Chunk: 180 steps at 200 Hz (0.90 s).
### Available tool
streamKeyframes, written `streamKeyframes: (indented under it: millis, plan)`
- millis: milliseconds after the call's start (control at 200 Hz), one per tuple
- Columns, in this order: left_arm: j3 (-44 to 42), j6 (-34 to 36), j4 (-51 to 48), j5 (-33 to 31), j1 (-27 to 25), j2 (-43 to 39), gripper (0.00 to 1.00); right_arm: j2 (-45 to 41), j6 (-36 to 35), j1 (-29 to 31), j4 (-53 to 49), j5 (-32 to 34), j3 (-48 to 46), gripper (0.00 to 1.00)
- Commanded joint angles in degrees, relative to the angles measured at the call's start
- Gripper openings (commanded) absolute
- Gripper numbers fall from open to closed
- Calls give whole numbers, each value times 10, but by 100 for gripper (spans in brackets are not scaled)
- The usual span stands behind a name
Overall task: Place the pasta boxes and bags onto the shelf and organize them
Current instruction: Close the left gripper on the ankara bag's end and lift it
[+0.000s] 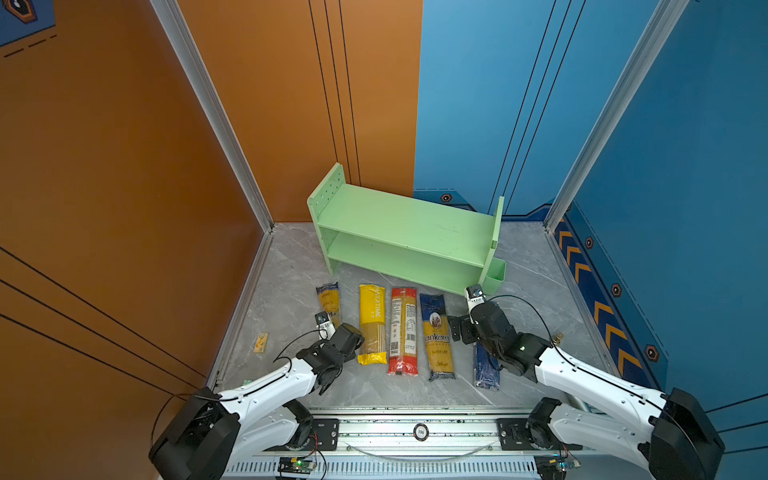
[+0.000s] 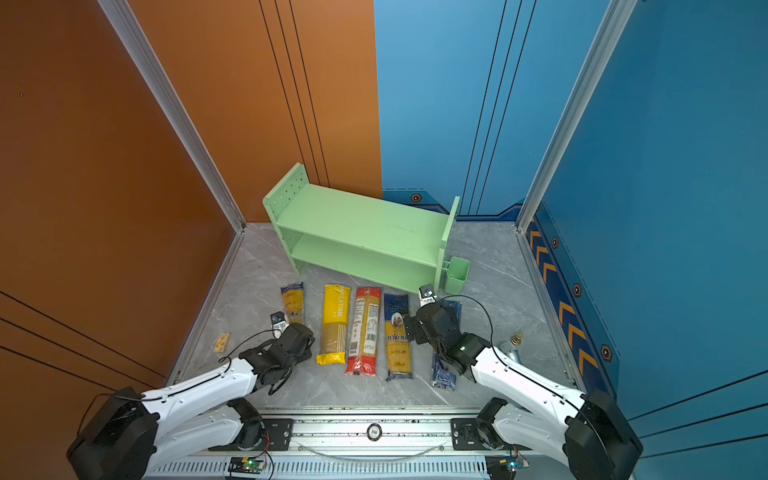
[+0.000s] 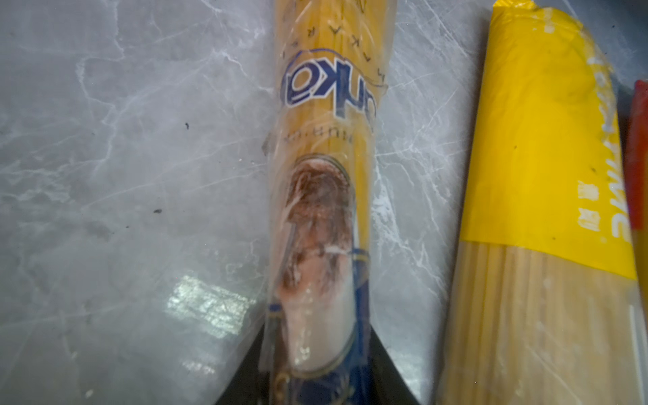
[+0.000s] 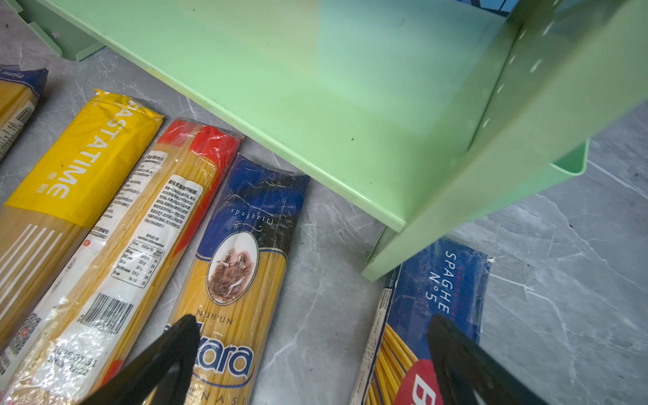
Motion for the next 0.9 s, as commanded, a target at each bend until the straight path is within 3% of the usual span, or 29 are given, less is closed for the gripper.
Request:
streamKeyframes:
  millis: [0, 225, 896]
  plan:
    - [-5, 10, -49, -2, 8, -21, 0, 12, 5, 3, 16, 0, 20, 99]
    - [11, 20, -74, 21, 13, -34, 0, 32, 7, 3, 20, -6, 28, 98]
    - [202, 120, -243, 149, 26, -94, 0, 86, 4, 4, 5, -33, 58, 98]
